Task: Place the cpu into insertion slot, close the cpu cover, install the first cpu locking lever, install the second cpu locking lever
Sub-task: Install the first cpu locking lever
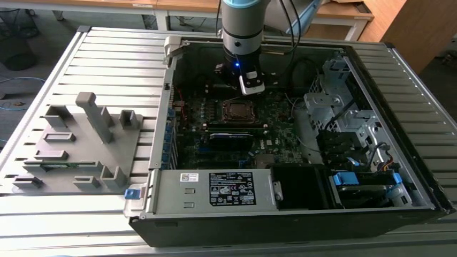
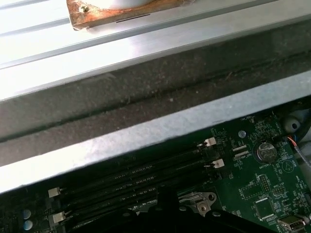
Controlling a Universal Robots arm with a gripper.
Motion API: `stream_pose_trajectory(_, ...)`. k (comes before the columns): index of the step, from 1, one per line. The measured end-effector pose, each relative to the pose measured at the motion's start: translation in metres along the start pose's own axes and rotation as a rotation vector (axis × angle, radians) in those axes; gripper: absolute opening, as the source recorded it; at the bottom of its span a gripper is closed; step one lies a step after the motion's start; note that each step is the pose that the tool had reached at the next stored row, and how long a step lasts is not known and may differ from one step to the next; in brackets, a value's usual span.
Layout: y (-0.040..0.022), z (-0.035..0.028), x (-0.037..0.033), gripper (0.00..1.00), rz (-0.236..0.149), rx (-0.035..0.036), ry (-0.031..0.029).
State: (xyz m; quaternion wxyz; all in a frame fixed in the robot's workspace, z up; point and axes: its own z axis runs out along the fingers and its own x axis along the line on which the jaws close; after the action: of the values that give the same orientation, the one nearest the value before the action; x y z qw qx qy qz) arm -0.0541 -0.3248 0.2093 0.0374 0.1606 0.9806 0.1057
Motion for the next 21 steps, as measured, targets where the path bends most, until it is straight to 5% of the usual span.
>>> stream_pose_trajectory(6,0.0053,0.0013,0.0019,0.11,0.001,0.0008,-0.0005)
stream_pose_trajectory(21,0.0069,0.0036,-0.0031,0.11,0.001,0.0014,-0.0007)
